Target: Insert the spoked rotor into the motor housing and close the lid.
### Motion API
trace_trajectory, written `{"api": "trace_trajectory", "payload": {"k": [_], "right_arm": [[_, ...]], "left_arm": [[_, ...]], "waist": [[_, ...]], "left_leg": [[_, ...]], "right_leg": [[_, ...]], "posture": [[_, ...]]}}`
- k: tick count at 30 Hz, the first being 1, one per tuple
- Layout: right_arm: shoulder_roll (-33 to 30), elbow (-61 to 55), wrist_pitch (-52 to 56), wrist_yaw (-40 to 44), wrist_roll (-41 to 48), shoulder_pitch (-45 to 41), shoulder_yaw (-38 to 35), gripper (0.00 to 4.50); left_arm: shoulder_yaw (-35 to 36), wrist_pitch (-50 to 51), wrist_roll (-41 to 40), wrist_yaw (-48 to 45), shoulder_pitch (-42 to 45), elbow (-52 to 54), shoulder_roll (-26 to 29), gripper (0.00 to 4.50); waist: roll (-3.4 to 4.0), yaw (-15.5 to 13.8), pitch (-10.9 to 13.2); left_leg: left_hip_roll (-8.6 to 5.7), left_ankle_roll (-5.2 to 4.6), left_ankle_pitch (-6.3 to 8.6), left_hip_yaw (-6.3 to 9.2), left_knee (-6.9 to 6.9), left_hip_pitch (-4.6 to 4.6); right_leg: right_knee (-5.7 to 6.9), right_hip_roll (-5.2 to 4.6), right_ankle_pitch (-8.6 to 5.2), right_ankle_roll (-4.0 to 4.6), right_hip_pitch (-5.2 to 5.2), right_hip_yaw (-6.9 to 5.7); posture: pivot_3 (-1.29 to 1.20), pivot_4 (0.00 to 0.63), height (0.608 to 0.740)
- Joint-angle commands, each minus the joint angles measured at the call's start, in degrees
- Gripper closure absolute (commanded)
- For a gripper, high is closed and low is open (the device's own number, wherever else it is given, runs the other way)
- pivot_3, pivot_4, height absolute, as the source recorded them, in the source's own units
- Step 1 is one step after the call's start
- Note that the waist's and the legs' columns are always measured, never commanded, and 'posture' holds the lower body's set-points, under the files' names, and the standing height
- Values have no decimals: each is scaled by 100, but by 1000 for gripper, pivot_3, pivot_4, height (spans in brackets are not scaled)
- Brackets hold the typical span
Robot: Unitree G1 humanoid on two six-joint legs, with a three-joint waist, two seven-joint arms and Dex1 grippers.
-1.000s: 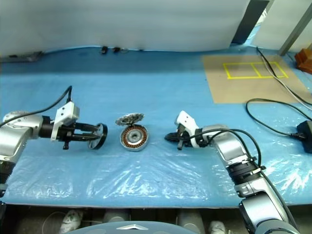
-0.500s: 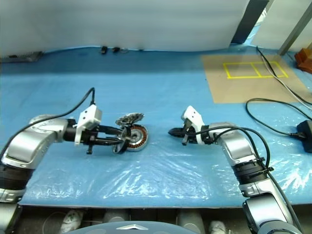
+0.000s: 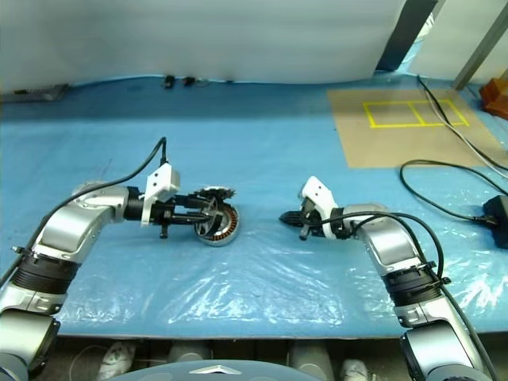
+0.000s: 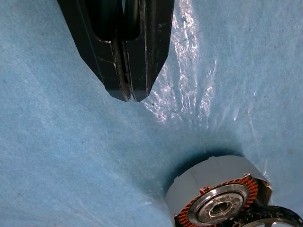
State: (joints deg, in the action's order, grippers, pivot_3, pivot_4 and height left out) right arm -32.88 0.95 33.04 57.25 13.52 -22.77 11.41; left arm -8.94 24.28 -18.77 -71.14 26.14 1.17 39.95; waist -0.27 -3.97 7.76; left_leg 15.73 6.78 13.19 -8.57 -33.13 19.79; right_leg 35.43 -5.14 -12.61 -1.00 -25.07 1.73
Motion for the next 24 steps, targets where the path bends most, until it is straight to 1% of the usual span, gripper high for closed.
{"api": "trace_trajectory", "payload": {"k": [1,8,17,21,24], "right_arm": [[-28,-245,-35,-38,15,58,-20,4500],[13,-148,-69,-74,-22,31,6,4500],[43,-188,-51,-96,-68,40,85,4500],[31,-358,104,-125,-56,10,112,4500],[20,-491,243,-143,-22,-21,104,4500]], "left_arm": [[-169,-60,124,-222,-76,144,223,3267],[-250,-358,415,-54,-40,-206,230,3267],[-185,-326,398,89,89,-411,188,3267],[-202,-232,347,-111,47,-322,363,3267],[-286,-254,472,-193,31,-334,516,3267]], "waist": [[0,0,0],[2,4,0],[3,5,-1],[4,6,-1],[4,29,0]], "left_leg": [[0,0,0,0,0,-1],[0,0,0,0,0,-8],[0,0,0,0,-2,-22],[0,0,0,0,-2,-22],[0,1,0,0,1,-22]], "right_leg": [[0,0,0,0,0,0],[4,0,0,0,4,1],[11,0,-4,7,15,4],[10,0,-4,7,15,4],[9,2,-4,7,13,4]], "posture": [[0,150,740],[0,150,740],[0,150,740],[0,150,740],[0,150,740]]}}
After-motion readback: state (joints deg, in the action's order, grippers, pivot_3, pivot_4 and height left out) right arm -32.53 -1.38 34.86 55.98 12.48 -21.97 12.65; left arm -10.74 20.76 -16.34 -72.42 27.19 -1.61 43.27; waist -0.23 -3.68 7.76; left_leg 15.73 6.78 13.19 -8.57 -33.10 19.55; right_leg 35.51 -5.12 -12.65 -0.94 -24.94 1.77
